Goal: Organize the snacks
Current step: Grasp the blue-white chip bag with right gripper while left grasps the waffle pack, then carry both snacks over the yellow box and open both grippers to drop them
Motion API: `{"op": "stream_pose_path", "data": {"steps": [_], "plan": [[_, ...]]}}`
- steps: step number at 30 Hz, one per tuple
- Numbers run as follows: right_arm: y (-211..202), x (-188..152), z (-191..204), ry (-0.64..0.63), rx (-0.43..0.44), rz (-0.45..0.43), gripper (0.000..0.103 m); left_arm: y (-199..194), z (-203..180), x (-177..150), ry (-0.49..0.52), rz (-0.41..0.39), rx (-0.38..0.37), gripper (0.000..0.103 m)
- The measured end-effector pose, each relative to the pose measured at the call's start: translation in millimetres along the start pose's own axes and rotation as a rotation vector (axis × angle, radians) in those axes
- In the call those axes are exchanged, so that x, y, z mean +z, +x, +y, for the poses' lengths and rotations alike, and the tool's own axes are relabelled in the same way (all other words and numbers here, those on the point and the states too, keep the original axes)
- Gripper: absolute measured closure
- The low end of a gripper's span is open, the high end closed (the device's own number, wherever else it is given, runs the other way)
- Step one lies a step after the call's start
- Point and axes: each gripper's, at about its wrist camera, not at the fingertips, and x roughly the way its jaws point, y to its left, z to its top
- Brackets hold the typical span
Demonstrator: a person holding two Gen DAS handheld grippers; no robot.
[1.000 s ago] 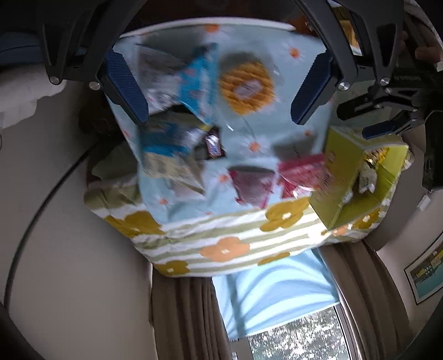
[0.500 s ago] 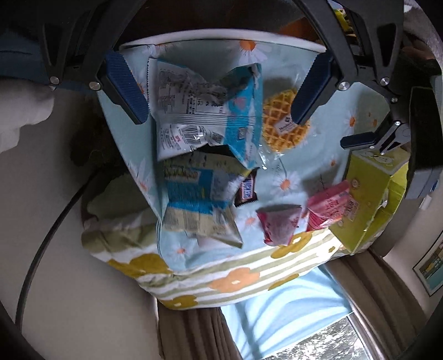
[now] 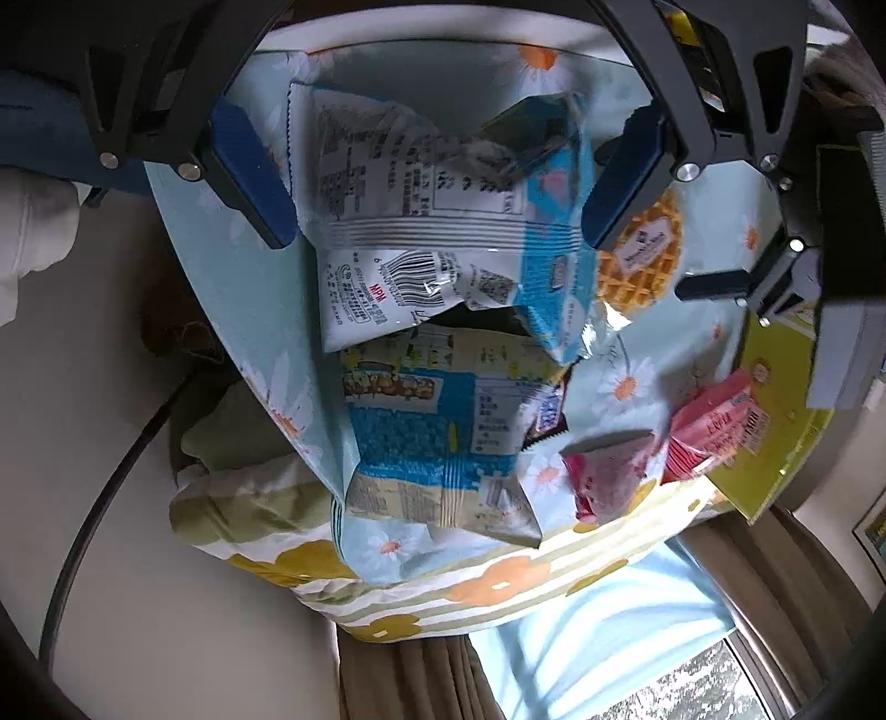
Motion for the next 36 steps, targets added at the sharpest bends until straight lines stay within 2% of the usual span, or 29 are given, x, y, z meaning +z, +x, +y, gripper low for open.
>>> {"op": "stream_pose_path", "data": {"steps": [4,9,14,20,28,36], "plan": [[8.3,0.6,0.6,-0.003,0.016,0.006,0.000,7.7,1.5,3.4,0.011,0.020,0.002,0.001],[13.0,3.7,4.6,-0.022,0.017,0.020,0.000,14.5,3.7,2.3,0.023,0.037,-0.005,0.007],[14.0,3.8,3.1,-0.022,0.032,0.026,0.000,10.4,2.5,0.0,0.064,0.028,-0.014,0.019],[17.6,4.3,4.4,-0.022,0.030,0.026,0.000,3.2,-2.9,-0.3,0.040,0.028,-0.022,0.027],[23.1,7.9,2.1,-0.017,0.052,0.038,0.000,-6.4,-8.1,-12.6,0.039,0.024,0.034,0.028],[31.0,6.3,8.8,-0.057,0.022,0.038,0.000,-16.6,1.2,-20.0,-0.007,0.015,0.052,0.028]]}}
